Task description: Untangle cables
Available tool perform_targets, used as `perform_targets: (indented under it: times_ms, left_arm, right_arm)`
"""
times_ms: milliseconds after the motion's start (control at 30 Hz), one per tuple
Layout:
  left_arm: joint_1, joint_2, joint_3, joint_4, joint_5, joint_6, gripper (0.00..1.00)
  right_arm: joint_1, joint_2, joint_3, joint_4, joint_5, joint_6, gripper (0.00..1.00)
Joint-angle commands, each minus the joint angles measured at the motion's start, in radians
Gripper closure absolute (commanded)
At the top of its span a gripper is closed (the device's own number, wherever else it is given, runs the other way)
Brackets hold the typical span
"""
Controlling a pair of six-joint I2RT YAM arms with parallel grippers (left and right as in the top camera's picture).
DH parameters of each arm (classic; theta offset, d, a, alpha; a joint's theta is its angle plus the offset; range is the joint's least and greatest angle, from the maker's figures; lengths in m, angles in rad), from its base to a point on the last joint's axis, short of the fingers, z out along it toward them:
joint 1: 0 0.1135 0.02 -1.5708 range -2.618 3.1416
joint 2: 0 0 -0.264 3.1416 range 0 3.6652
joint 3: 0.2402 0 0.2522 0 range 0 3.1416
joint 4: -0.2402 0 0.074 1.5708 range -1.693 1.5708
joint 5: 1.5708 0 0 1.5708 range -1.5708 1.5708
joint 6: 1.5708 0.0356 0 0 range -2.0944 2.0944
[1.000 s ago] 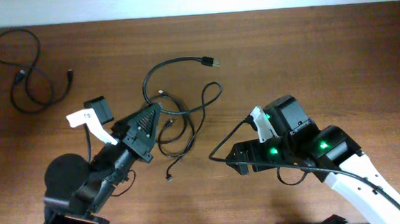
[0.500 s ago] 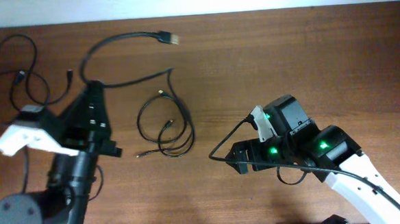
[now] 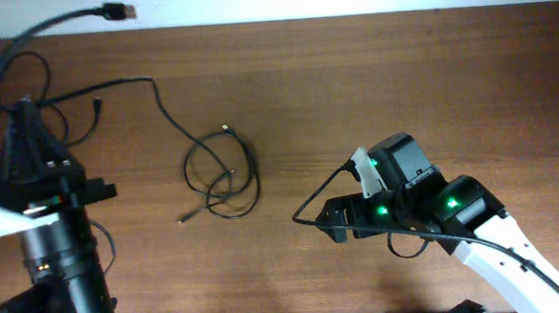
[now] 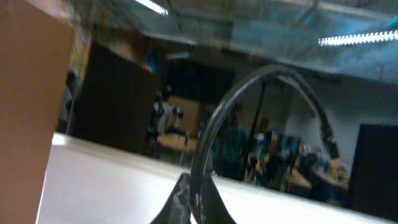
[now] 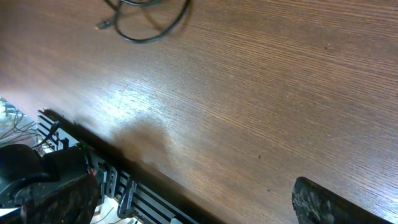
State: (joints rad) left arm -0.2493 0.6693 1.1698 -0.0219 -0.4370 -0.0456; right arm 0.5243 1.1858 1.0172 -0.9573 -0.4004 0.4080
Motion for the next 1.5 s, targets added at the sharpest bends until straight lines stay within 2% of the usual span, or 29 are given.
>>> perform_targets:
  times_ms: [0, 133, 267, 333, 467, 533, 667, 733, 900, 1100, 1267, 1333, 1467]
  left_arm:
    - [0.003, -0.001, 0.017, 0.048, -0.031, 0.005, 1.0]
    - [0.003, 0.0, 0.017, -0.049, -0.031, -0.02, 1.0]
    - [0.003, 0.02, 0.016, -0.274, -0.031, -0.206, 1.0]
    - [0.003, 0.047, 0.013, -0.434, -0.031, -0.303, 1.0]
    - [0.003, 0.143, 0.009, -0.778, -0.023, -0.676, 1.0]
    - [0.003, 0.205, 0.009, -0.89, 0.032, -0.745, 1.0]
    - [0.003, 0.34, 0.009, -0.951, 0.26, -0.747, 1.0]
    - [0.003, 0.424, 0.009, -0.969, 0.327, -0.747, 1.0]
    - [0.003, 0.665, 0.009, -1.043, 0.371, -0.747, 1.0]
    - [0.003, 0.886, 0.009, -1.045, 0.416, -0.747, 0.99]
    - [0.003, 1.015, 0.009, -1.044, 0.416, -0.747, 0.92]
    - [0.003, 1.035, 0.009, -1.034, 0.415, -0.747, 0.83]
    - [0.001, 1.04, 0.009, -0.969, 0.351, -0.746, 0.8]
  right_arm:
    - [-0.001, 0.001, 0.01, 0.003, 0.02, -0.003, 0.02]
    - [-0.001, 0.001, 0.01, 0.003, 0.02, -0.003, 0.01]
    - [-0.001, 0.001, 0.01, 0.003, 0.02, -0.003, 0.01]
    - [-0.001, 0.001, 0.01, 0.003, 0.02, -0.003, 0.01]
    - [-0.001, 0.001, 0.01, 0.017, 0.019, -0.003, 0.02]
    - [-0.001, 0.001, 0.01, 0.031, 0.019, -0.003, 0.02]
    - [-0.001, 0.001, 0.01, 0.038, 0.02, -0.003, 0.01]
    - [-0.001, 0.001, 0.01, 0.037, 0.019, -0.003, 0.02]
    - [-0.001, 0.001, 0.01, 0.036, 0.02, -0.003, 0.01]
    - [-0.001, 0.001, 0.01, 0.033, 0.02, -0.003, 0.01]
    - [-0.001, 0.001, 0.009, 0.03, 0.02, -0.003, 0.01]
    - [-0.001, 0.001, 0.009, 0.03, 0.02, -0.003, 0.01]
    - [-0.001, 0.001, 0.009, 0.03, 0.02, -0.003, 0.01]
